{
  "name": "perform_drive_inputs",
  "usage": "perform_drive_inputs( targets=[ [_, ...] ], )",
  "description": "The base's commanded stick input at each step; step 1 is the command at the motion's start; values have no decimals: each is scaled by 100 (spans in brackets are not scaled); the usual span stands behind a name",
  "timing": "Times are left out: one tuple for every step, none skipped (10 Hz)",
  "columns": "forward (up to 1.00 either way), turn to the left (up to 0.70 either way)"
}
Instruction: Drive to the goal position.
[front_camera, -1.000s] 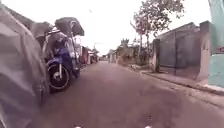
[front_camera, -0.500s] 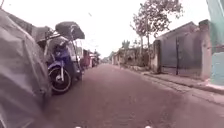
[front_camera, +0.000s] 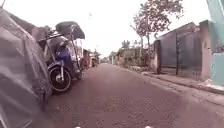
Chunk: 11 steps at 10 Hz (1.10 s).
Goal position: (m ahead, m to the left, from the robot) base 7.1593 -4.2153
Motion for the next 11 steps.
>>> perform_drive_inputs(
  targets=[
    [70, 0],
    [70, 0],
    [70, 0],
    [70, 0],
    [70, 0],
    [70, 0],
    [70, 0],
    [70, 0],
    [70, 0],
    [70, 0],
    [70, 0]
  ],
)
